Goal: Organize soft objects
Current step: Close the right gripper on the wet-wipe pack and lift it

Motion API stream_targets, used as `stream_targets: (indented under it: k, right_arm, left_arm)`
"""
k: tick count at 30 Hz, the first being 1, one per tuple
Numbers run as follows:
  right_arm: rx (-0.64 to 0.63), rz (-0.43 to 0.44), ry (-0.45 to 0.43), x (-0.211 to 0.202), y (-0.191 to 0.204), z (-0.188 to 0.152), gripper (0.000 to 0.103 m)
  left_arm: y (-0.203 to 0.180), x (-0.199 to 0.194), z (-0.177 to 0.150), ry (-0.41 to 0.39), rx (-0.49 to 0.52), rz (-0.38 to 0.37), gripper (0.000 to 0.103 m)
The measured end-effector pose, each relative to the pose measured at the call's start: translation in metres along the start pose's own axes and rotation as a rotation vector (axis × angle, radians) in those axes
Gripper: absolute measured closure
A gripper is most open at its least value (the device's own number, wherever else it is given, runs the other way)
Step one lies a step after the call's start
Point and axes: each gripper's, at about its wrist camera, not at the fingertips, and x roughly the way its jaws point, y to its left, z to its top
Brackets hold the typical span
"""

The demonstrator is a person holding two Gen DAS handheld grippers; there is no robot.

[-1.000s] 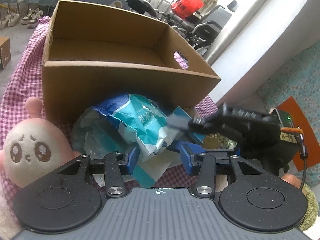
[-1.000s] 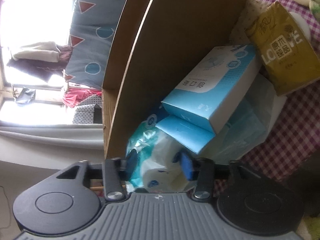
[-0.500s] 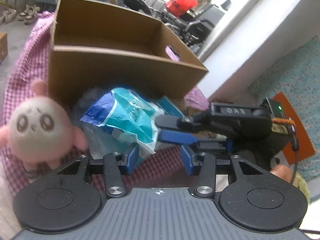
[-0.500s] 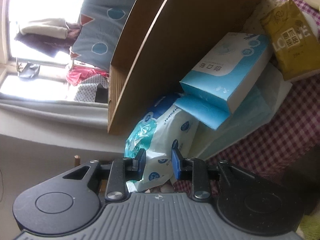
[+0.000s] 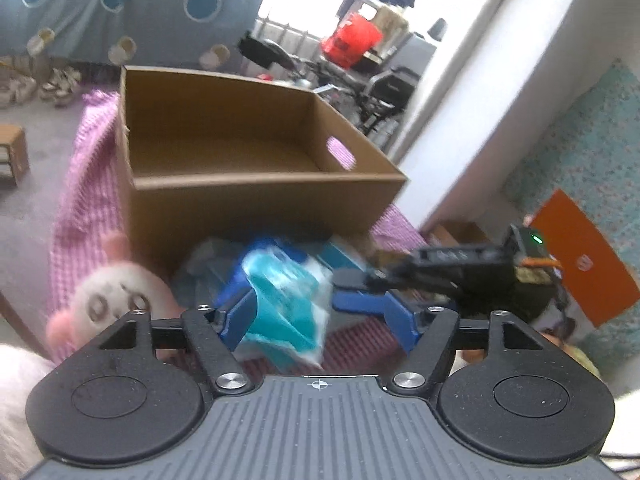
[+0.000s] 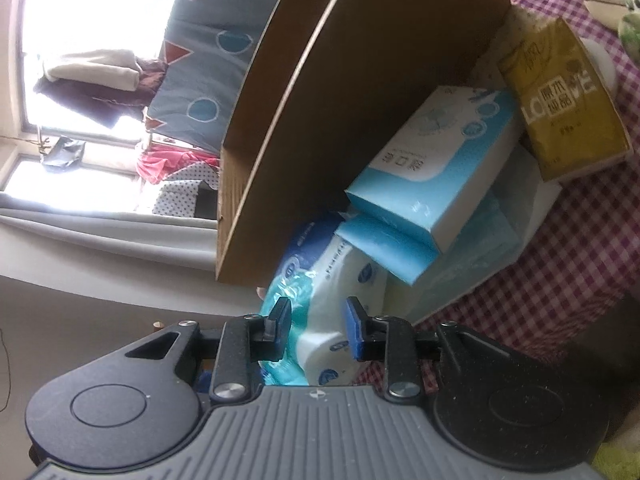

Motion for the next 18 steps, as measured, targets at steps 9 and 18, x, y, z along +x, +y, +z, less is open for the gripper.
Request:
stream_targets:
  k: [9, 18]
  right_arm:
    - [0.036, -0.001, 0.015, 0.012, -0.007, 0.006, 0.051]
    - [0.029, 0.012, 0.027, 0.025, -0.009, 0.013, 0.050]
  left_arm:
    - [0.027, 0.054, 0.028, 0.072, -0.055, 0.101, 0.027]
    - [0.028, 0.064, 0.028, 0.129, -0.069, -0.004, 0.027]
